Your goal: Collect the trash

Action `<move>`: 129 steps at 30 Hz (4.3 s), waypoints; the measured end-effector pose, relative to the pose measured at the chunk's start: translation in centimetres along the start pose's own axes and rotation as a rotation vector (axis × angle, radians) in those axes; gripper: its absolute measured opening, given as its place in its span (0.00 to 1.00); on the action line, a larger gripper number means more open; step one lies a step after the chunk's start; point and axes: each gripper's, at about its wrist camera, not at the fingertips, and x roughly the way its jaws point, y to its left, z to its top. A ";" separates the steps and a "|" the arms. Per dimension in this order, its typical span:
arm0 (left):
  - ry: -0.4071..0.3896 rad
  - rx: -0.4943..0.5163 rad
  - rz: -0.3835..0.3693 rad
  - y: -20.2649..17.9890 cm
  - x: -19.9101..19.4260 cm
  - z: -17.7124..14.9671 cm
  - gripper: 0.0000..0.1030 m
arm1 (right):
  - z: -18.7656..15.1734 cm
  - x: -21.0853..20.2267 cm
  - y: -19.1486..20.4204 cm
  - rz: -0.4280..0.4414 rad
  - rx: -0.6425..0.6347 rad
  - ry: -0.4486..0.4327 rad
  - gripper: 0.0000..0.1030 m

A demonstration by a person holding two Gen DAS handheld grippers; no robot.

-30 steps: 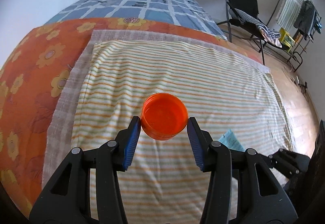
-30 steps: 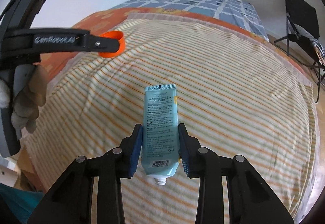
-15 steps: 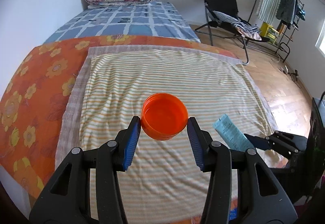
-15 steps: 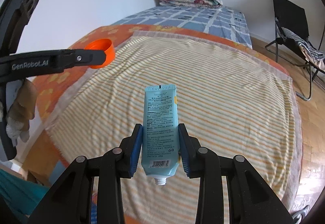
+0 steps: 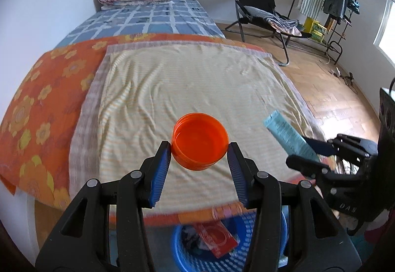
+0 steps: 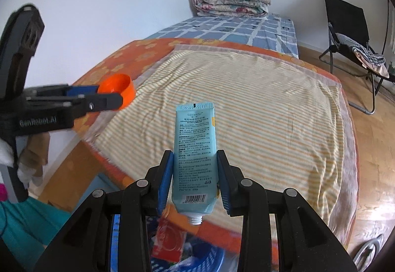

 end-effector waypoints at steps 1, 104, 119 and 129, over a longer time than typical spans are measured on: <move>0.004 0.002 -0.003 -0.3 -0.3 -0.7 0.47 | -0.4 -0.3 0.2 0.003 0.001 0.001 0.32; -0.108 -0.032 0.071 -3.0 -5.1 -4.8 0.83 | -4.4 -6.8 -2.0 -0.083 0.177 -0.134 0.77; -0.159 -0.038 0.107 -4.1 -6.2 -4.2 0.98 | -4.3 -7.3 -2.5 -0.085 0.208 -0.162 0.78; -0.155 -0.038 0.120 -4.3 -6.0 -4.2 0.98 | -4.4 -7.2 -2.5 -0.080 0.217 -0.154 0.78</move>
